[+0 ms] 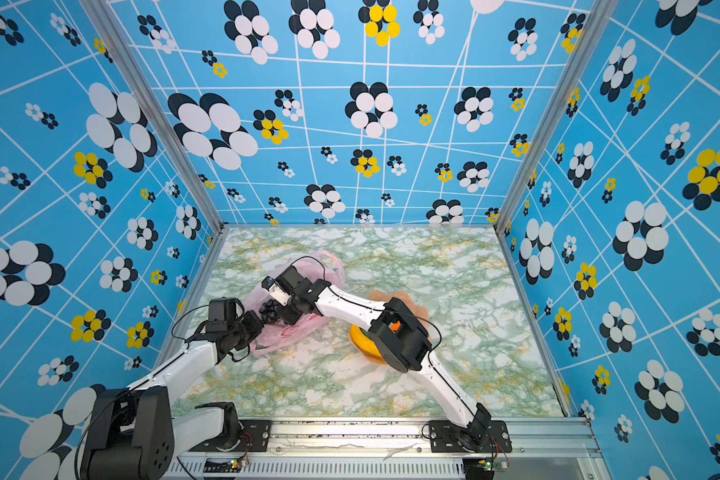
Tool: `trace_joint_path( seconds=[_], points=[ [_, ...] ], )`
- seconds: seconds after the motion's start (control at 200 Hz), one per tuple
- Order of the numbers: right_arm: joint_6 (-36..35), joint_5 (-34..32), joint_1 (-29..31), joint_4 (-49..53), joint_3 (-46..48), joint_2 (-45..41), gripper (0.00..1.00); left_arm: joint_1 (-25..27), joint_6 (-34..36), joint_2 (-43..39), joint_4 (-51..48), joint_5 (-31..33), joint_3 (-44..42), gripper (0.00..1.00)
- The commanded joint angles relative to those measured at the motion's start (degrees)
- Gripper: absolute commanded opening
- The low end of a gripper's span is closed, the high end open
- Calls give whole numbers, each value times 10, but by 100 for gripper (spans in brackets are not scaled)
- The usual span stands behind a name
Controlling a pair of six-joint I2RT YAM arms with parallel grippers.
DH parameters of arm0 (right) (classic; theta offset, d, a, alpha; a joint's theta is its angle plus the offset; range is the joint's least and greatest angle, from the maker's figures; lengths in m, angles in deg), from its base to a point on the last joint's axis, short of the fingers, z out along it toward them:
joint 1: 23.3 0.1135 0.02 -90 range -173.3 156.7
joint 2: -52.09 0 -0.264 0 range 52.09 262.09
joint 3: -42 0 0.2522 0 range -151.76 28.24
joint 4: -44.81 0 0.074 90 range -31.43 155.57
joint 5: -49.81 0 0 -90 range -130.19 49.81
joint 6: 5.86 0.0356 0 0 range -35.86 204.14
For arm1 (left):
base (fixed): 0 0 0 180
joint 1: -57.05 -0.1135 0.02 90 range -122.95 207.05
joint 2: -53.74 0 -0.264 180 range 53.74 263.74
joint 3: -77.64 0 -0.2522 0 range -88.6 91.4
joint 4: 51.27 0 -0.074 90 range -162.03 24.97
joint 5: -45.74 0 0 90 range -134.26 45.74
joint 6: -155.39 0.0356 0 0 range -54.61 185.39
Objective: Take the fake fruits out of the plastic bag
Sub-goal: 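Close the right gripper on the dark grape bunch inside the bag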
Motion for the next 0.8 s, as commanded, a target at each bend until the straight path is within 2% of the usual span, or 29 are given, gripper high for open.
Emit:
trace_joint_path(
  seconds=[0.0,0.46,0.795],
  points=[
    [9,-16,6,-32,27,-57,28,-5,-2,9,4,17,25,3],
    [30,-43,2,-77,111,-167,28,-4,17,39,-15,40,44,2],
    [47,-49,-36,-52,185,-284,28,-1,55,36,-23,61,53,3]
  ],
)
